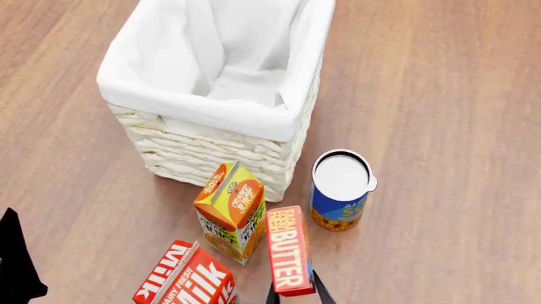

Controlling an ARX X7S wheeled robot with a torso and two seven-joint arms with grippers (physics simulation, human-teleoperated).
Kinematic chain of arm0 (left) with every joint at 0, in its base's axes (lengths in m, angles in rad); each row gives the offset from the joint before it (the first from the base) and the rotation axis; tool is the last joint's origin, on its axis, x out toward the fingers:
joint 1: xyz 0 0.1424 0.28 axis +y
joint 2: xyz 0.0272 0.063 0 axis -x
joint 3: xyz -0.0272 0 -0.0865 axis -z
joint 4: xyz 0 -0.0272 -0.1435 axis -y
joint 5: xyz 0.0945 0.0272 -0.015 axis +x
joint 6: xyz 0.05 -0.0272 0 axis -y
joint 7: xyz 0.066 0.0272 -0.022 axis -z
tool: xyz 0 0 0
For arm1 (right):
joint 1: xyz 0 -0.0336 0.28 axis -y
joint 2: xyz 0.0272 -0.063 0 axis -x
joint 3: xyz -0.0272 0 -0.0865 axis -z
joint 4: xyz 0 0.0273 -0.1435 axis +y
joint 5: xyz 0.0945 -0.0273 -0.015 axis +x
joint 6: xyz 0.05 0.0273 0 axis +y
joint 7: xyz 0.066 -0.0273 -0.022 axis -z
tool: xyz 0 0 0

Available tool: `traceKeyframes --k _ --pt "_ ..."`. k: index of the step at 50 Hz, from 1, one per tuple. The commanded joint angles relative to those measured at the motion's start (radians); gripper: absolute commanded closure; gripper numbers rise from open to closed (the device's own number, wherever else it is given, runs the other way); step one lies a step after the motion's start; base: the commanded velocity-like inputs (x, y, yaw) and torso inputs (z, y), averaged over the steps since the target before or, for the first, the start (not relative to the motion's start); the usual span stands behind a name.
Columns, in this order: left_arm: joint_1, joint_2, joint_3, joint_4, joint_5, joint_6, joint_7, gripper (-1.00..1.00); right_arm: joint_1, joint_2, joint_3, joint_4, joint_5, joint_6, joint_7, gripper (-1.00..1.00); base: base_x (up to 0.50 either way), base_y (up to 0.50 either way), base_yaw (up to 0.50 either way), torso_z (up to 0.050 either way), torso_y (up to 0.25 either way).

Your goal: Pick up the butter and put it in the basket.

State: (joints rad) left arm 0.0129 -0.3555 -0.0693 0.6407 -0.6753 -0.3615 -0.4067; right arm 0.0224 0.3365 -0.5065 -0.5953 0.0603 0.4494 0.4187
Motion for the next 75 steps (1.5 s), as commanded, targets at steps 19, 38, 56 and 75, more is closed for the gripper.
traceKeyframes --k 19,38,56,75 --pt "-0.017 0.0 0.009 -0.009 -0.003 0.009 -0.01 -1.0 -0.108 -0.336 0.248 -0.452 -0.729 0.213 -0.624 1.0 0.0 0.0 0.0 0.0 0.001" --pt "-0.016 -0.001 0.011 -0.006 -0.009 0.015 -0.017 -1.0 0.639 -0.294 0.09 -0.452 -1.411 0.863 -1.453 1.0 0.0 0.0 0.0 0.001 0.001" --pt "-0.014 -0.004 0.014 0.008 -0.018 0.013 -0.031 -1.0 0.774 -0.275 0.438 -0.38 -1.775 0.859 -1.987 1.0 0.0 0.0 0.0 0.0 0.001" --pt "-0.016 -0.003 0.016 0.006 -0.024 0.018 -0.041 -1.0 1.07 -0.303 0.591 -0.059 -1.669 0.744 -1.985 1.0 0.0 0.0 0.0 0.001 0.001"
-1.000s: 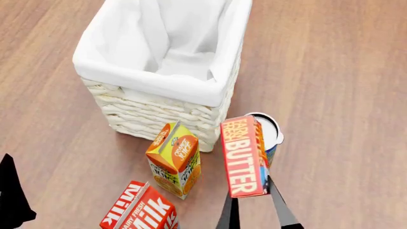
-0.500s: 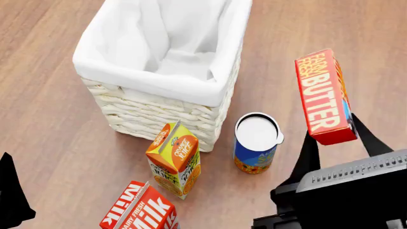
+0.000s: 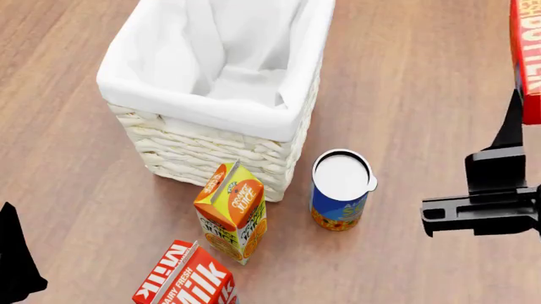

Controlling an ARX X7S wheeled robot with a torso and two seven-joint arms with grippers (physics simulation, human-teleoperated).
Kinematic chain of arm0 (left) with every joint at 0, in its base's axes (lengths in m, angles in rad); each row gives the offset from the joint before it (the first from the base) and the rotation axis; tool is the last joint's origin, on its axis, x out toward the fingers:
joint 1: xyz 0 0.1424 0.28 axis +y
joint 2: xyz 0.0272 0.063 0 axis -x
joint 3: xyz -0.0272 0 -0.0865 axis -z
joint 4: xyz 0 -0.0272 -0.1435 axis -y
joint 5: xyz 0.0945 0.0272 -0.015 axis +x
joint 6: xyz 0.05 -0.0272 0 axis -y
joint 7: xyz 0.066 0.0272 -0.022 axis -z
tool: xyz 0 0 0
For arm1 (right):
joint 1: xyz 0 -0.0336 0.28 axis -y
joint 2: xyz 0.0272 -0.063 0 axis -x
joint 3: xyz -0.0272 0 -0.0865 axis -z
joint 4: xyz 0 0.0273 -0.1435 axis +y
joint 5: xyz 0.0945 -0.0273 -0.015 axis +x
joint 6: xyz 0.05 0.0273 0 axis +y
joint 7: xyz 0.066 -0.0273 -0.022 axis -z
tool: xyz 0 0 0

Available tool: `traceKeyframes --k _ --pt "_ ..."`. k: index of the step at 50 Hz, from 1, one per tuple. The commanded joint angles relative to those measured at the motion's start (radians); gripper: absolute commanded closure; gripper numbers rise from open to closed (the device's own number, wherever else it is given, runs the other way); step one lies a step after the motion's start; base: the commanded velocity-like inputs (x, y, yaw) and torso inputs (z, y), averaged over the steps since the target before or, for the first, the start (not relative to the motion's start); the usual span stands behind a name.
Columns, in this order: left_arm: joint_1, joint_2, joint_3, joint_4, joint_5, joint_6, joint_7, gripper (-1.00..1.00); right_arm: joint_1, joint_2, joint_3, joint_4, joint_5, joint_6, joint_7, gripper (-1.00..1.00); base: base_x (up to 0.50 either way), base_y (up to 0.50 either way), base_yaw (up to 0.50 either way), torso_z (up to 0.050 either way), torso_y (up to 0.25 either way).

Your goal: Pick up the butter and put it in the basket.

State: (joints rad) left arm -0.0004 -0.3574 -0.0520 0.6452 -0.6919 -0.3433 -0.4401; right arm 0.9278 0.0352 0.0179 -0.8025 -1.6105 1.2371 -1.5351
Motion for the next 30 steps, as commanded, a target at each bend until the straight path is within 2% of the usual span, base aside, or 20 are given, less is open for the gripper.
traceKeyframes --k 1,7,18,30 --pt "0.0 -0.001 -0.002 0.004 -0.008 0.001 -0.009 -1.0 0.185 0.002 0.069 0.172 0.011 -0.038 -0.026 1.0 0.0 0.0 0.0 0.0 0.0" --pt "0.002 -0.002 -0.001 0.007 -0.009 0.004 -0.011 -1.0 0.282 0.006 0.075 0.284 0.077 -0.006 0.03 1.0 0.0 0.0 0.0 0.002 0.002" --pt "0.004 -0.007 -0.009 0.019 -0.021 -0.001 -0.025 -1.0 0.348 0.004 0.101 0.423 0.211 0.037 0.147 1.0 0.0 0.0 0.0 0.0 0.002" --pt "0.013 -0.006 0.0 0.027 -0.019 0.008 -0.024 -1.0 0.439 0.006 0.231 0.59 0.405 0.052 0.32 1.0 0.0 0.0 0.0 0.001 0.002"
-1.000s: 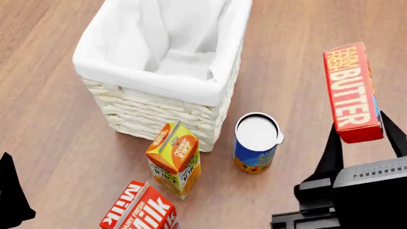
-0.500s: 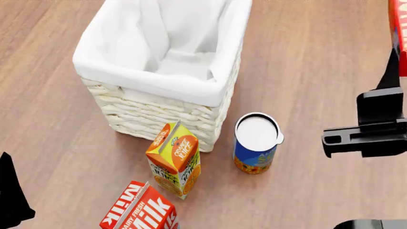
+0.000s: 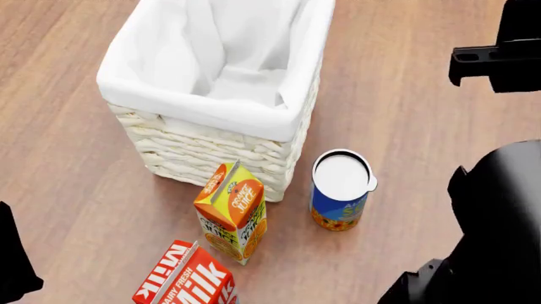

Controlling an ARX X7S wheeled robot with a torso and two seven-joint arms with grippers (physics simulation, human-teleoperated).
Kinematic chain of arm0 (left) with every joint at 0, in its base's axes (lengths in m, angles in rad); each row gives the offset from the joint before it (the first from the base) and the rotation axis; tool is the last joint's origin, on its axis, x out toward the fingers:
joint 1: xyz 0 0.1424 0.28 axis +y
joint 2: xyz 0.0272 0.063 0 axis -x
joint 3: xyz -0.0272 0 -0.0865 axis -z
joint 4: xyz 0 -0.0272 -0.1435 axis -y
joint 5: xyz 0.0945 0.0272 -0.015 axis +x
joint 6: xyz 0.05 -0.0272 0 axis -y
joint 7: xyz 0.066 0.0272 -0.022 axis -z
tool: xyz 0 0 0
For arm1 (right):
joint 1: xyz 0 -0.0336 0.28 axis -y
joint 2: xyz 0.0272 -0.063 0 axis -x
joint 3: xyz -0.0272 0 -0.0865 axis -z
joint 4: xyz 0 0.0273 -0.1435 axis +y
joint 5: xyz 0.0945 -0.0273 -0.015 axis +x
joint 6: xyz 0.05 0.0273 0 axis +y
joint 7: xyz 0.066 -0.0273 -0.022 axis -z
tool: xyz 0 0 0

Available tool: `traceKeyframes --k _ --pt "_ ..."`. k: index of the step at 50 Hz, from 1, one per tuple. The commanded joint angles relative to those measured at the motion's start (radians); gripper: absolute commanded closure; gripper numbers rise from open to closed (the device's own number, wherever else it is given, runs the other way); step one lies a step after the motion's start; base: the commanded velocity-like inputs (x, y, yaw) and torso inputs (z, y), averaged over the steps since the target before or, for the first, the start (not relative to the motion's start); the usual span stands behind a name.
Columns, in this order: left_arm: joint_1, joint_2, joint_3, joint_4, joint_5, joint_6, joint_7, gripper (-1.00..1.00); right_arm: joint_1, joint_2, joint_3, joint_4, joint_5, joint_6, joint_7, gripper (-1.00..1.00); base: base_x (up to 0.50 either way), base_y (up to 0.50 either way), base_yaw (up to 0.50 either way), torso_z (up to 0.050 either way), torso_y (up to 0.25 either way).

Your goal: Pick up the butter and put it in the basket.

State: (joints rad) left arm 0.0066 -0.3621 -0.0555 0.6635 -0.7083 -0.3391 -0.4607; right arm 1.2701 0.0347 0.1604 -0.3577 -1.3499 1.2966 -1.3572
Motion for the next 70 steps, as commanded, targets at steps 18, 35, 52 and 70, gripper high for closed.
traceKeyframes --k 18,35,52,70 --pt "0.02 -0.002 0.007 0.031 -0.009 0.011 -0.012 -1.0 0.193 -0.028 0.167 0.448 0.438 -0.087 0.478 1.0 0.0 0.0 0.0 0.001 0.002" --pt "0.012 -0.011 -0.006 0.041 -0.037 0.003 -0.032 -1.0 0.338 -0.025 0.107 0.929 0.763 -0.273 0.814 1.0 0.0 0.0 0.0 0.001 0.002" --pt "0.007 -0.013 0.001 0.033 -0.039 0.004 -0.038 -1.0 0.501 -0.023 0.013 1.322 0.912 -0.419 0.855 1.0 0.0 0.0 0.0 0.0 0.002" --pt "0.009 -0.019 0.002 0.037 -0.044 0.004 -0.046 -1.0 0.504 -0.03 -0.309 1.322 1.123 -0.304 0.604 1.0 0.0 0.0 0.0 0.001 0.002"
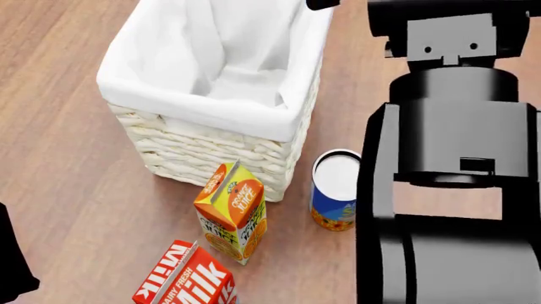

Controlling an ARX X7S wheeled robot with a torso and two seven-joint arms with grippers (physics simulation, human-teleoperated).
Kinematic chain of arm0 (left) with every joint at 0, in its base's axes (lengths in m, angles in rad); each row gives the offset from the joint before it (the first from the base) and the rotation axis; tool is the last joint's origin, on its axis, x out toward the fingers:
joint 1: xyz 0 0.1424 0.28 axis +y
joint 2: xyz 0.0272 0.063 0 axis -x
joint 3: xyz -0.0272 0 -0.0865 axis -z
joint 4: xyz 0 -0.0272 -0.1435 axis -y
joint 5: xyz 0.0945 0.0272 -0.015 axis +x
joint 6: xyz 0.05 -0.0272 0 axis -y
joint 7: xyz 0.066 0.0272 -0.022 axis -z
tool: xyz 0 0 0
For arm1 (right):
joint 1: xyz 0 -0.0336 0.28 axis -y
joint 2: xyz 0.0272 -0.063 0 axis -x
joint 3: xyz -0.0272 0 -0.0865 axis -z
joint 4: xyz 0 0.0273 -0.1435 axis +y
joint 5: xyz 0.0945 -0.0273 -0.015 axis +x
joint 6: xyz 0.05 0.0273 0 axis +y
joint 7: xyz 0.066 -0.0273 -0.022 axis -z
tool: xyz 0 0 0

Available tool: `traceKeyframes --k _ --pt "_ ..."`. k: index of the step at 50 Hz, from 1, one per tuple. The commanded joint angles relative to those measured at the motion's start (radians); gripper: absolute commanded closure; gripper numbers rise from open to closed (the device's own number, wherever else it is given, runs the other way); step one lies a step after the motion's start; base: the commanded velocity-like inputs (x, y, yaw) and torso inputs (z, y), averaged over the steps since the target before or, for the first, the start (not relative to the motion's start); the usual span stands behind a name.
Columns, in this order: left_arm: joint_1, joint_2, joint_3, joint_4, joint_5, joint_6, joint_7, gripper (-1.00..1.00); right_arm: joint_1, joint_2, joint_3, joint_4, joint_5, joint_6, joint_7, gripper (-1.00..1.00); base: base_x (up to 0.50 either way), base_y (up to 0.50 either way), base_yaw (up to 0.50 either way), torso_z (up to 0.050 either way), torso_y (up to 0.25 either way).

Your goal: Pick up the butter and put it in the basket.

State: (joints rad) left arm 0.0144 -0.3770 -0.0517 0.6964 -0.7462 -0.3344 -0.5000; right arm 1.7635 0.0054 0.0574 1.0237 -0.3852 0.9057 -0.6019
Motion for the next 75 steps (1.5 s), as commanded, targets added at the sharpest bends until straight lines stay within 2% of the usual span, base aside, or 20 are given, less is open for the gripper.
traceKeyframes --k 1,12,30,37,47,56,61,75 --pt "0.001 -0.004 -0.001 0.003 -0.005 0.0 -0.007 -1.0 0.0 0.001 -0.232 -0.093 0.161 0.115 -0.175 1.0 0.0 0.0 0.0 0.0 0.0" --pt "-0.004 -0.004 0.006 -0.002 -0.002 0.002 -0.009 -1.0 -0.029 0.017 -0.324 -0.219 0.189 0.221 -0.259 1.0 0.0 0.0 0.0 0.001 0.002" --pt "-0.003 -0.009 0.004 0.007 -0.016 0.0 -0.022 -1.0 0.022 0.001 -0.429 -0.109 0.286 0.164 -0.295 1.0 0.0 0.0 0.0 0.001 0.001" --pt "0.0 -0.01 0.006 0.014 -0.02 -0.002 -0.031 -1.0 0.082 -0.004 -0.56 0.064 0.472 0.05 -0.239 1.0 0.0 0.0 0.0 0.0 0.002" --pt "0.015 -0.014 0.002 0.039 -0.035 -0.006 -0.045 -1.0 0.153 -0.005 -0.939 0.221 0.91 -0.07 -0.155 1.0 0.0 0.0 0.0 0.0 0.002" --pt "0.027 -0.017 0.003 0.056 -0.04 -0.006 -0.053 -1.0 0.174 -0.005 -1.185 0.256 1.175 -0.113 -0.106 1.0 0.0 0.0 0.0 0.001 0.001" --pt "0.038 -0.021 0.003 0.074 -0.046 -0.008 -0.059 -1.0 0.18 -0.005 -1.254 0.276 1.252 -0.124 -0.077 1.0 0.0 0.0 0.0 0.0 0.002" --pt "0.062 -0.029 0.001 0.11 -0.062 -0.007 -0.072 -1.0 0.152 -0.005 -1.309 0.28 1.304 -0.098 -0.064 1.0 0.0 0.0 0.0 0.001 0.001"
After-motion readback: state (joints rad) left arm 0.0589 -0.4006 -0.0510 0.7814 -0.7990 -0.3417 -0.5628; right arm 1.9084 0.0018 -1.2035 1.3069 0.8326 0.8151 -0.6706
